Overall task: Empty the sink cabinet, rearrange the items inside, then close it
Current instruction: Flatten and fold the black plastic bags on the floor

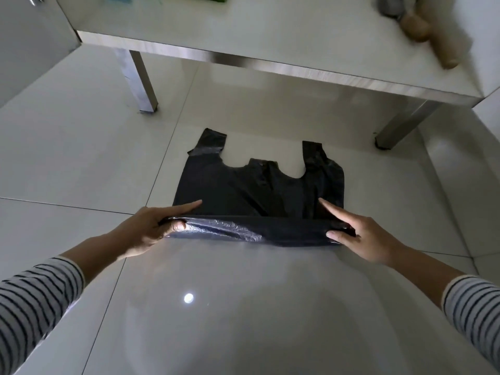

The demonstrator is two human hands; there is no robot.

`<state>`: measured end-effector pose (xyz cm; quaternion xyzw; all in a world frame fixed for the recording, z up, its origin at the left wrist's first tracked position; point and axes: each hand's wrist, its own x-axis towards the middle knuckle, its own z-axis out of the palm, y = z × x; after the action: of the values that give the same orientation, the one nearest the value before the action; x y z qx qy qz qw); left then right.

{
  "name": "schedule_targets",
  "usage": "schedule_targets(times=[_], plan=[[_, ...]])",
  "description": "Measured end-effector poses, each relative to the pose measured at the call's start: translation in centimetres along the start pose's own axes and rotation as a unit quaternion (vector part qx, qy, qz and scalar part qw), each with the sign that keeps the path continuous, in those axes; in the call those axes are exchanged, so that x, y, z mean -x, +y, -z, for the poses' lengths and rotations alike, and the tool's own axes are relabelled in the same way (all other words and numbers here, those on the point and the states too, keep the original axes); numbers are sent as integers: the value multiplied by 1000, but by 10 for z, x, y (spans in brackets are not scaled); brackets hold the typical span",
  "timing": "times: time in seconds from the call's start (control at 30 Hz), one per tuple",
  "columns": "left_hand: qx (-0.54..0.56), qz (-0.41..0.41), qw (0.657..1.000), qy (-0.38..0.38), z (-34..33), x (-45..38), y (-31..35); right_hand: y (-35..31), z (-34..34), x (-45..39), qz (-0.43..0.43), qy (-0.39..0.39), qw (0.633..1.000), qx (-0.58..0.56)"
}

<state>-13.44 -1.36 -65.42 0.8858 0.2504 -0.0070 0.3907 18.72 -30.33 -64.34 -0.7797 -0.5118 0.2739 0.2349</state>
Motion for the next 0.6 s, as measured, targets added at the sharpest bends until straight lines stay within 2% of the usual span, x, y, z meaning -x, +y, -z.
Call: schedule_targets(times=[0.17,0.37,0.5,0.6], plan=[[75,35,994,77,14,3,12,-17,20,-3,-22,60,997,-52],[63,102,981,152,13,-24,10,-5,18,-32,-70,194,977,-52],[36,134,973,182,-1,-42,6,4,8,-57,-101,227,969,-6],[30,147,967,206,-13,-50,5,11,-2,-70,-128,214,968,16]])
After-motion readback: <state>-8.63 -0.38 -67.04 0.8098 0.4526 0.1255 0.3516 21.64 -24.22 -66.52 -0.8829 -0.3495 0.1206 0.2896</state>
